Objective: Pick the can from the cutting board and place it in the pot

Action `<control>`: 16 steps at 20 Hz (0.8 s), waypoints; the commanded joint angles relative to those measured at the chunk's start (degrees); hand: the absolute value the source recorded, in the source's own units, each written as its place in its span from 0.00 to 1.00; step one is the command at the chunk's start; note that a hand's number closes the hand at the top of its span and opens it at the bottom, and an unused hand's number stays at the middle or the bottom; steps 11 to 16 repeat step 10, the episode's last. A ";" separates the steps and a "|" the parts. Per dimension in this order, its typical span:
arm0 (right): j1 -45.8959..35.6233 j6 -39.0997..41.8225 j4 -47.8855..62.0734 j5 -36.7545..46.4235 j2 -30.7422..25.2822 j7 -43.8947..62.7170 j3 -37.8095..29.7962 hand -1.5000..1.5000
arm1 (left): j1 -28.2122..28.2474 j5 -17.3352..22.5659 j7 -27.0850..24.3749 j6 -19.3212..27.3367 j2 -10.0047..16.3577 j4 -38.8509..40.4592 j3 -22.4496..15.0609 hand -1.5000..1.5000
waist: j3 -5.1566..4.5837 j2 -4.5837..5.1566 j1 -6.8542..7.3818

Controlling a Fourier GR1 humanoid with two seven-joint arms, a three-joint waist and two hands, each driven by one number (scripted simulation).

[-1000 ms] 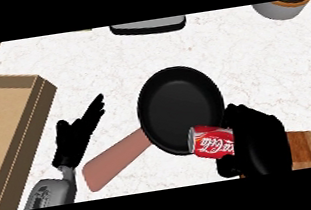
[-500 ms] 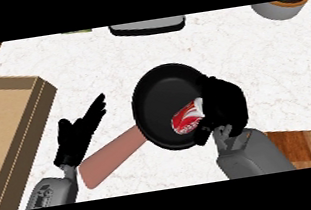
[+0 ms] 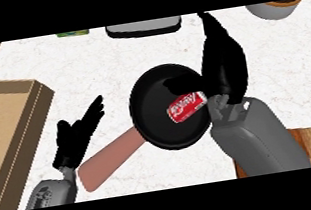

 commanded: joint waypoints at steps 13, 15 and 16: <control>4.99 -20.80 -13.94 7.78 0.32 4.00 -4.81 0.00 | 3.22 -1.00 -0.46 2.07 -0.25 -0.97 1.19 0.50 | -0.03 -0.64 -3.53; 4.99 -20.80 -13.94 7.78 0.32 4.00 -4.81 0.00 | 3.22 -1.00 -0.46 2.07 -0.25 -0.97 1.19 0.50 | -0.03 -0.64 -3.53; 4.99 -20.80 -13.94 7.78 0.32 4.00 -4.81 0.00 | 3.22 -1.00 -0.46 2.07 -0.25 -0.97 1.19 0.50 | -0.03 -0.64 -3.53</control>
